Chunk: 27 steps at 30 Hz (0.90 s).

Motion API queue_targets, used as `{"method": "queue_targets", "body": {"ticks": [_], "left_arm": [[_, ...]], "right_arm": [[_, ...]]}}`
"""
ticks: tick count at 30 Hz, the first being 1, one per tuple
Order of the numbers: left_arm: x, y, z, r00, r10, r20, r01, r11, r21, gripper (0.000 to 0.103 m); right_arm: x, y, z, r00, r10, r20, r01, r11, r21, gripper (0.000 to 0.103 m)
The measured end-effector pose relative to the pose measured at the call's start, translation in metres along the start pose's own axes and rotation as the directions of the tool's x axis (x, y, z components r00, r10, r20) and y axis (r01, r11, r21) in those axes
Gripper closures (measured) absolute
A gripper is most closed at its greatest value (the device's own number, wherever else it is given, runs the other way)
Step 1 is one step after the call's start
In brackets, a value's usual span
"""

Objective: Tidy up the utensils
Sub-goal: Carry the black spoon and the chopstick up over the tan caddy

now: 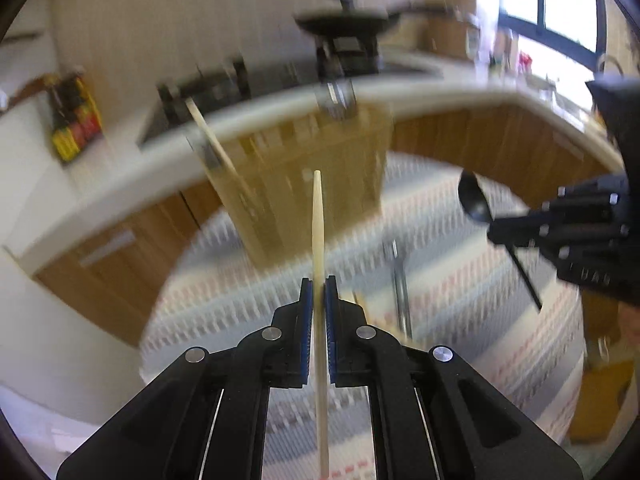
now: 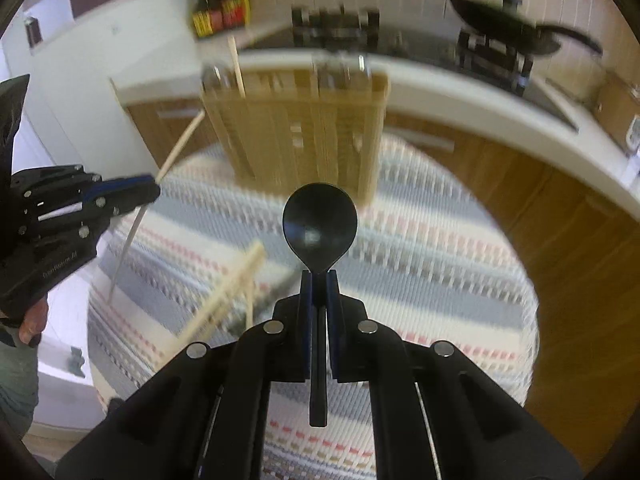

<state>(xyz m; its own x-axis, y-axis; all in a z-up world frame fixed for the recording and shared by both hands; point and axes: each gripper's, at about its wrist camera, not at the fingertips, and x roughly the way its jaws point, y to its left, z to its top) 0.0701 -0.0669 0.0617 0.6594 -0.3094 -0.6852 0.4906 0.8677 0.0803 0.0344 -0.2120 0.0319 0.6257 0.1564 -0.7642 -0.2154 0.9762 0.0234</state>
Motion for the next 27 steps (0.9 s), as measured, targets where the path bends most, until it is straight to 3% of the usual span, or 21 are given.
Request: {"method": "queue_targets", "body": {"ticks": [2, 5, 9, 13, 15, 17, 20, 27], "left_arm": [[-0.023, 0.013, 0.012, 0.997, -0.009, 0.076, 0.012, 0.999, -0.04, 0.099], [-0.05, 0.027, 0.037, 0.978, -0.025, 0.208, 0.045, 0.994, -0.096, 0.099], [-0.068, 0.044, 0.072, 0.937, -0.008, 0.349, 0.057, 0.99, -0.131, 0.099], [-0.064, 0.047, 0.1, 0.902, -0.007, 0.432, 0.079, 0.986, -0.149, 0.099], [-0.056, 0.052, 0.109, 0.874, -0.029, 0.485, 0.121, 0.979, -0.161, 0.099], [-0.049, 0.053, 0.114, 0.857, -0.004, 0.515, 0.11, 0.978, -0.175, 0.099], [-0.029, 0.055, 0.117, 0.818, -0.021, 0.575, 0.156, 0.97, -0.187, 0.099], [0.016, 0.065, 0.112, 0.801, 0.118, 0.587, 0.054, 0.962, -0.266, 0.099]], "right_arm": [[-0.013, 0.0, 0.015, 0.998, 0.016, 0.06, -0.016, 1.0, -0.001, 0.098], [-0.027, -0.007, 0.037, 0.989, 0.031, 0.142, -0.031, 1.0, 0.001, 0.098], [-0.045, -0.019, 0.071, 0.964, 0.046, 0.261, -0.048, 0.999, 0.004, 0.098], [-0.052, -0.031, 0.107, 0.915, 0.035, 0.403, -0.052, 0.998, 0.032, 0.098], [-0.049, -0.035, 0.119, 0.884, 0.006, 0.467, -0.026, 0.999, 0.036, 0.098], [-0.034, -0.045, 0.133, 0.871, -0.004, 0.492, -0.025, 0.998, 0.051, 0.098], [-0.01, -0.061, 0.147, 0.867, 0.018, 0.498, -0.068, 0.994, 0.082, 0.098], [0.033, -0.071, 0.148, 0.857, 0.024, 0.515, -0.088, 0.991, 0.099, 0.098]]}}
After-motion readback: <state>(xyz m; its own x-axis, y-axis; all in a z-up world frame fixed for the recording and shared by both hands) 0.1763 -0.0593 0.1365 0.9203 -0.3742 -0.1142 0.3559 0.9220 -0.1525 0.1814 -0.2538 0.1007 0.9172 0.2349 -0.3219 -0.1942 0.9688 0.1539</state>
